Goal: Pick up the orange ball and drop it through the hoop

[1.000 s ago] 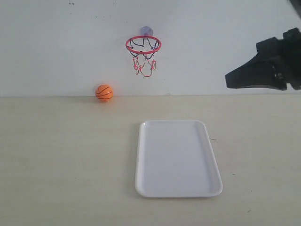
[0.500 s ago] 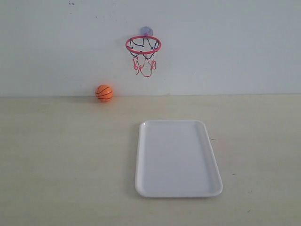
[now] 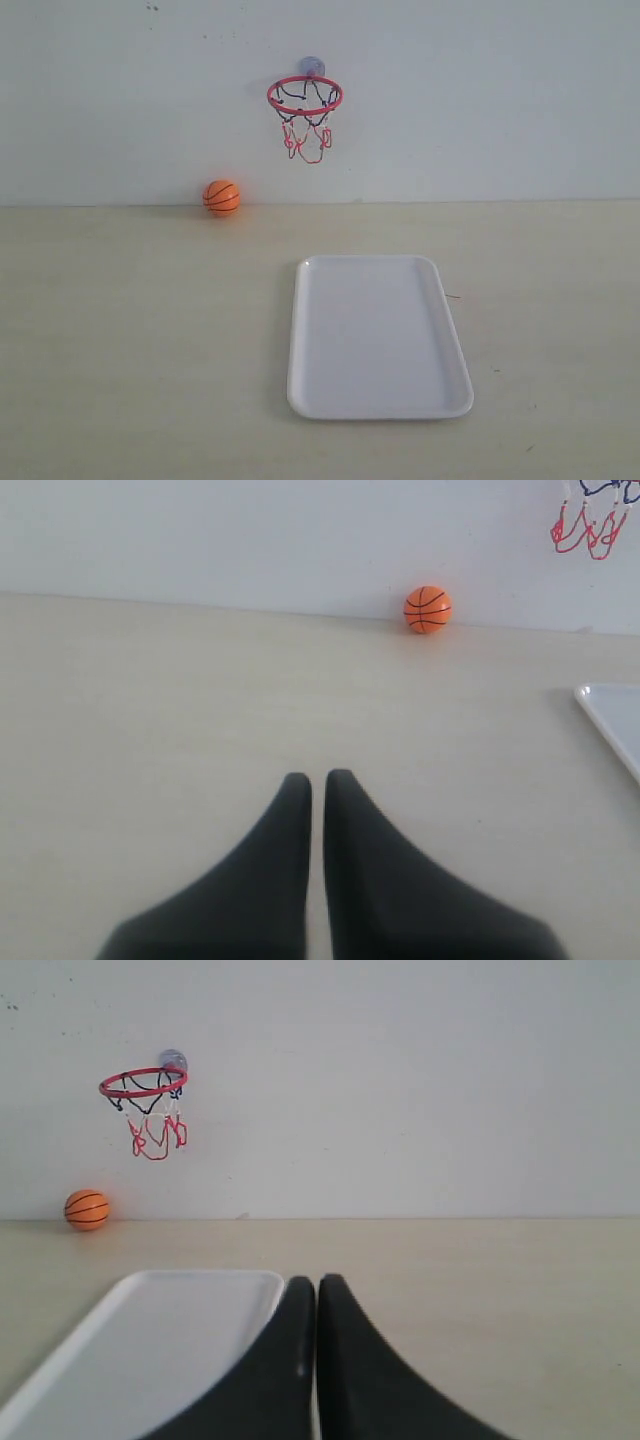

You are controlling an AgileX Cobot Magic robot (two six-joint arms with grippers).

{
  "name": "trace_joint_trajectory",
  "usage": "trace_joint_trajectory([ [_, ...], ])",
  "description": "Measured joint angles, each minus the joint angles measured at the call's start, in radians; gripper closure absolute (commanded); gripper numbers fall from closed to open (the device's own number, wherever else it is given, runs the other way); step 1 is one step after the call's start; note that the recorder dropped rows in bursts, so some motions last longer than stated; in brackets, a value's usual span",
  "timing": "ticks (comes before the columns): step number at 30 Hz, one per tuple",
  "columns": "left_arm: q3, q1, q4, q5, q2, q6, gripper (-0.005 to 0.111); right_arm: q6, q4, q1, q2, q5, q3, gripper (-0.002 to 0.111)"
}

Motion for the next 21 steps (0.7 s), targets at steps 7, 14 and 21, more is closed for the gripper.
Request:
trace_joint_trajectory([
  [7, 0.000, 0.000, 0.000, 0.000, 0.000, 0.000, 0.103, 0.132, -0.184, 0.000, 0.000, 0.019, 0.004, 0.109],
  [14, 0.000, 0.000, 0.000, 0.000, 0.000, 0.000, 0.103, 0.801, -0.848, 0.000, 0.000, 0.103, 0.004, 0.109],
  [21, 0.000, 0.000, 0.000, 0.000, 0.000, 0.000, 0.103, 0.984, -0.997, 0.000, 0.000, 0.165, 0.004, 0.109],
])
